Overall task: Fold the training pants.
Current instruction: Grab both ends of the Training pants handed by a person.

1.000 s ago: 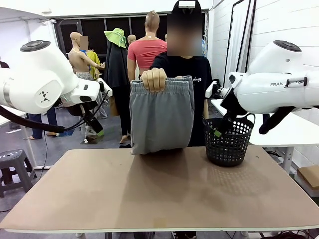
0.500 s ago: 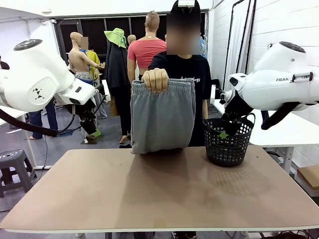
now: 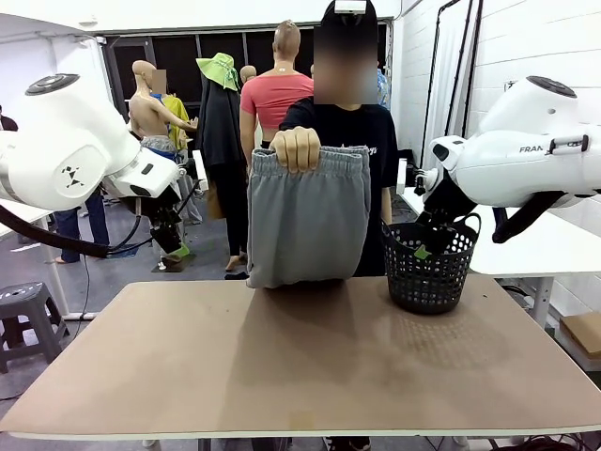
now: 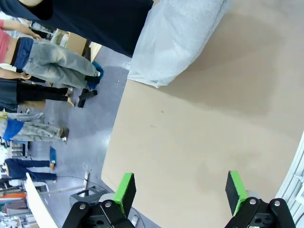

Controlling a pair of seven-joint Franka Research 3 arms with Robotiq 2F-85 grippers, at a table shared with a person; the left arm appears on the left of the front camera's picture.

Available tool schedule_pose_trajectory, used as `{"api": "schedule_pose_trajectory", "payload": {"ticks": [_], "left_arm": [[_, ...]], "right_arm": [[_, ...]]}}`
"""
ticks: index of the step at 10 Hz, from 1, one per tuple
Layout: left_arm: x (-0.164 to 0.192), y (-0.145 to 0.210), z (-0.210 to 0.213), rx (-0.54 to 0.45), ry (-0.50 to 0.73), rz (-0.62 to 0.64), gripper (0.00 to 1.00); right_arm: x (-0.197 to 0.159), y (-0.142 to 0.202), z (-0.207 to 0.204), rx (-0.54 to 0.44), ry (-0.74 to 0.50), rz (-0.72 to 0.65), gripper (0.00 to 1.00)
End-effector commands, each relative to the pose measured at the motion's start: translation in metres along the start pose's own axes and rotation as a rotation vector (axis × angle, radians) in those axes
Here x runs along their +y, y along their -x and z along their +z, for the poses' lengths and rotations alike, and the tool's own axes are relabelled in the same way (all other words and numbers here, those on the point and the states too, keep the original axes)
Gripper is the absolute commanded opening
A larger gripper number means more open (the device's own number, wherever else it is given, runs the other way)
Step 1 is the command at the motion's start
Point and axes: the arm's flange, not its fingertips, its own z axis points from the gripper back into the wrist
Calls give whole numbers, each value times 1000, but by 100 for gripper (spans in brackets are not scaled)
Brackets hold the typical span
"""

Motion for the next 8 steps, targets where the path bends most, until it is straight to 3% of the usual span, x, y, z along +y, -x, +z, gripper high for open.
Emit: {"api": "schedule_pose_trajectory", "payload": {"ticks": [1,3,5,8], "left_arm": [[13,3,-18,-80,-58,-121,100],[20,9,-34,-197,-75,-168,100],[16,5,-49,-349,6,-159,100],[10,-1,-65,-423,110,-216,100]], "right_arm": [[-17,4,-30,-106,-59,72,100],[-21,6,-48,-221,-125,91,100],[-20,7,-54,-327,-102,84,100],[-18,3,-59,-446,-70,73,100]]}}
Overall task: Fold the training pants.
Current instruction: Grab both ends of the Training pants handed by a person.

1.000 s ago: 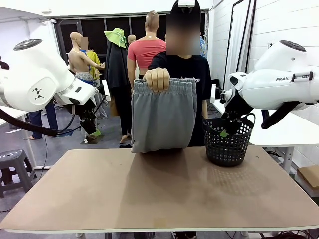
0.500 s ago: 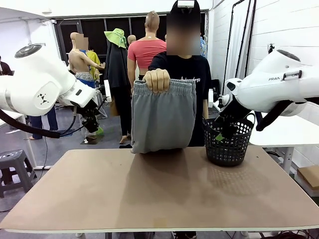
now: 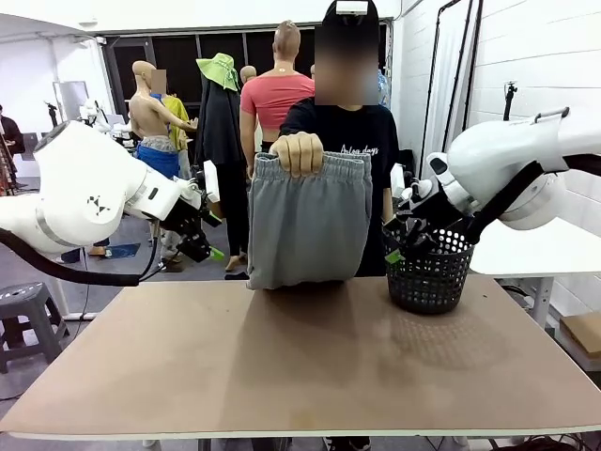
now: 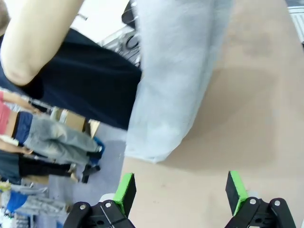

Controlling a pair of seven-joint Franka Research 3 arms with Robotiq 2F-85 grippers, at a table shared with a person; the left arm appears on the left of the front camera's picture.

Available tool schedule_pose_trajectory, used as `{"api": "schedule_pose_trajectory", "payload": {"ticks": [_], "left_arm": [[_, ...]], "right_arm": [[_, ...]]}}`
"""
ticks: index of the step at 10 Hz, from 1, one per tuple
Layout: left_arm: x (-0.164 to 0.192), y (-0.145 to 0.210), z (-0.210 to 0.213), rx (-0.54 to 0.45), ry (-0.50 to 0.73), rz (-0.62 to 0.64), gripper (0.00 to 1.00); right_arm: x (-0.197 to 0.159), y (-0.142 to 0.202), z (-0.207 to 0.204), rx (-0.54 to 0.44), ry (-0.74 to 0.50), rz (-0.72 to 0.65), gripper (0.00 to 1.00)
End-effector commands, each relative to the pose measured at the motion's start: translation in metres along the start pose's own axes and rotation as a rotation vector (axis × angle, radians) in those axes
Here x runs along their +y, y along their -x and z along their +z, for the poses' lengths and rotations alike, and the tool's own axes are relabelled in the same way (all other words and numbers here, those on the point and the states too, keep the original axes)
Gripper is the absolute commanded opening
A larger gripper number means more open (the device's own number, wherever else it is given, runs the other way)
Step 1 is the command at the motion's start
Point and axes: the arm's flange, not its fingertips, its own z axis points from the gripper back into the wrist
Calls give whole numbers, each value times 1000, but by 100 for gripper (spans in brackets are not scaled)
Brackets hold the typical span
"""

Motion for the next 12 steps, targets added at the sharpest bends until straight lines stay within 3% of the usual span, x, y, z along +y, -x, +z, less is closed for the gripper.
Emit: {"api": "schedule_pose_trajectory", "payload": {"ticks": [1,2,3,4,6,8,10,11,12], "left_arm": [[10,9,-2,-58,64,-13,100],[14,10,1,75,10,98,100],[-2,1,-3,-28,29,-6,100],[-2,1,-3,-28,29,-6,100],[1,3,-3,-6,28,17,100],[2,4,-7,-20,96,-12,100],[5,4,-14,24,64,-7,100],[3,-1,-16,-89,166,-16,100],[6,0,-17,-114,160,-22,100]], "right_arm": [[-7,4,-11,-61,22,16,100],[-7,4,-10,-14,47,0,100],[-4,1,1,119,117,-48,100],[-2,1,0,-34,17,-6,100],[-5,4,0,15,54,-15,100],[-5,3,-6,-52,19,-21,100],[-9,4,-9,-72,27,-28,100],[-9,6,-8,-94,22,-27,100],[-11,6,-10,-106,24,-23,100]]}}
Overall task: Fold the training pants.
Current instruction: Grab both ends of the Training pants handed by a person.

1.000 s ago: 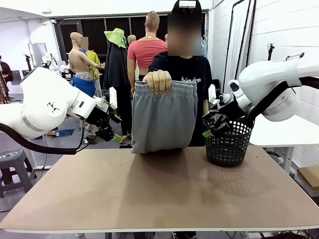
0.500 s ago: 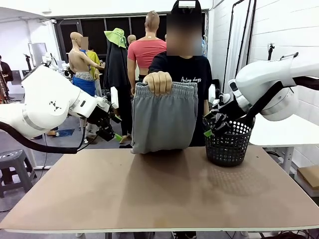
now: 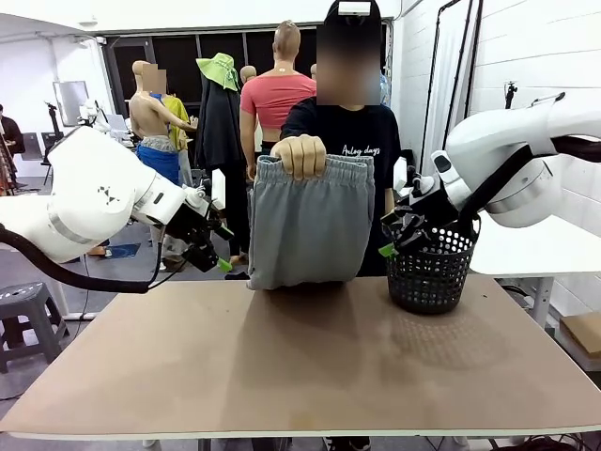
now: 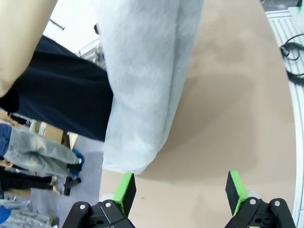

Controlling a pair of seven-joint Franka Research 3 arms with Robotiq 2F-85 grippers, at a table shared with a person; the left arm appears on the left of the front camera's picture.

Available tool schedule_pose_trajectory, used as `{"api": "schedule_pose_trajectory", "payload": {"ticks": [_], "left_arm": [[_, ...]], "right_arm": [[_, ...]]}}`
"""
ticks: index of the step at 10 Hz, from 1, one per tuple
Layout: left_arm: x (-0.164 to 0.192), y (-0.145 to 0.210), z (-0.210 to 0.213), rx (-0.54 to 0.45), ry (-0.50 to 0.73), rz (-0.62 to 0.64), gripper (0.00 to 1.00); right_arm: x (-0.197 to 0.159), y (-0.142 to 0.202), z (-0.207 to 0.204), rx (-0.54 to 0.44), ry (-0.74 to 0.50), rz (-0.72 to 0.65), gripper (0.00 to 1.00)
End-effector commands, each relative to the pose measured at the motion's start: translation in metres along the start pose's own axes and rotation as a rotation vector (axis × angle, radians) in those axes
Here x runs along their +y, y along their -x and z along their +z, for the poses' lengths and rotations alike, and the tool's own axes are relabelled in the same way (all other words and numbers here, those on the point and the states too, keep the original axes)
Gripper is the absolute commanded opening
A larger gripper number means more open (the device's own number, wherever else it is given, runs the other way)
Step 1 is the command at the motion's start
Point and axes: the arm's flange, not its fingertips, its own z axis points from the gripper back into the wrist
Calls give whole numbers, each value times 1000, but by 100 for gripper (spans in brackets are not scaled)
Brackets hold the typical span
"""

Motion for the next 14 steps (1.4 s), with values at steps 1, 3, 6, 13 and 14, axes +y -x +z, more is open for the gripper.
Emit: {"api": "schedule_pose_trajectory", "payload": {"ticks": [1,3,6,13,14], "left_arm": [[11,5,-4,-114,37,-35,100],[13,5,-7,-223,21,-47,100],[15,3,-17,-390,-16,-59,100],[11,-12,-24,-515,-30,-24,100],[9,-14,-24,-534,-30,-17,100]], "right_arm": [[-8,3,-7,-51,-21,15,100],[-9,3,-7,-96,-28,12,100],[-9,4,-11,-145,-61,-3,100],[9,-10,-21,-295,-109,25,100],[12,-13,-18,-315,-95,33,100]]}}
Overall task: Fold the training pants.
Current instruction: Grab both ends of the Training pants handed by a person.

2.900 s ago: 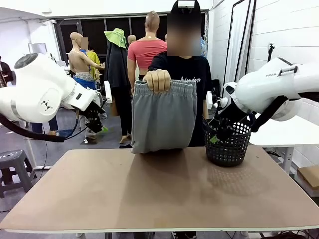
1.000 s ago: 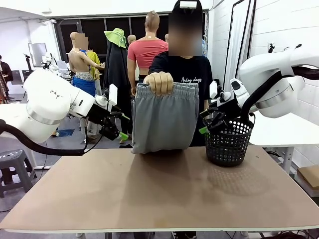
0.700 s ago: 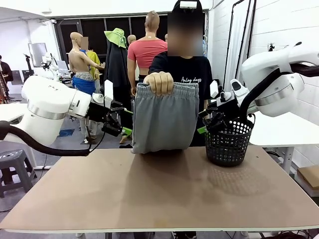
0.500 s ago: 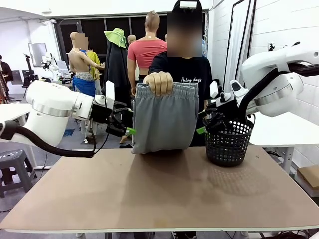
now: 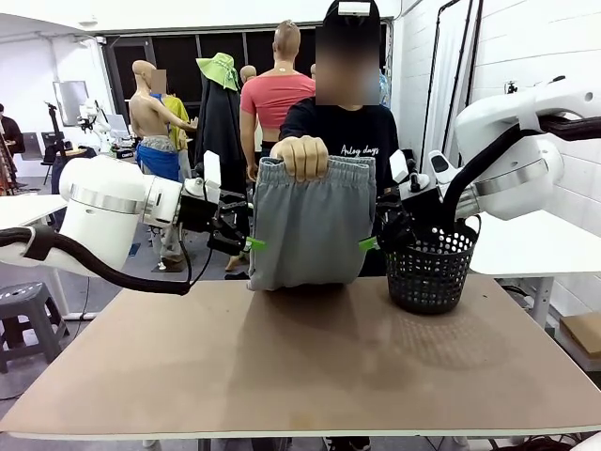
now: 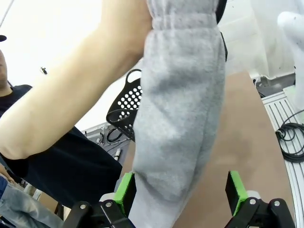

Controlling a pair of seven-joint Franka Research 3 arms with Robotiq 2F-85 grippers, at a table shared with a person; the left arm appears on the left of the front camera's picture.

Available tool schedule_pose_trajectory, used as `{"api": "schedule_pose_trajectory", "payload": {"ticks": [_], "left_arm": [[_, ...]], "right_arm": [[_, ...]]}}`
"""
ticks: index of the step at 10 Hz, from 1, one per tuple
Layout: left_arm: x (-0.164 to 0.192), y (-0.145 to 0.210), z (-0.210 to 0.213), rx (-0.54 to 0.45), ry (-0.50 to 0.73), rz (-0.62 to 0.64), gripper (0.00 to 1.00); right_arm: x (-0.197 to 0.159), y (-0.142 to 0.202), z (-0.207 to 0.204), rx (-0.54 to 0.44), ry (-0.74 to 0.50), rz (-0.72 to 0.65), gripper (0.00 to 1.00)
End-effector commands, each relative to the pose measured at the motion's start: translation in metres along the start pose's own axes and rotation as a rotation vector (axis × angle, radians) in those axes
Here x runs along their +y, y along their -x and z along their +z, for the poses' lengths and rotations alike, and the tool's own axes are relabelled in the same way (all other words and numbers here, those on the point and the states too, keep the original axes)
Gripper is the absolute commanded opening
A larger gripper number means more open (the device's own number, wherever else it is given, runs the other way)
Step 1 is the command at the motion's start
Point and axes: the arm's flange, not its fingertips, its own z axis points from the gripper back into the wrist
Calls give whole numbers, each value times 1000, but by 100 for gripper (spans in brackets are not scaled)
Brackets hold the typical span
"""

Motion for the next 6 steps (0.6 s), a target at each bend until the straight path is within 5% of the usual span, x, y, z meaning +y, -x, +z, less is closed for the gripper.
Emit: {"api": "schedule_pose_trajectory", "payload": {"ticks": [1,6], "left_arm": [[0,-1,-3,-80,-23,-16,100],[0,-23,-3,-183,-46,98,100]], "right_arm": [[4,2,-1,-62,13,38,100],[0,2,1,-226,-61,3,100]]}}
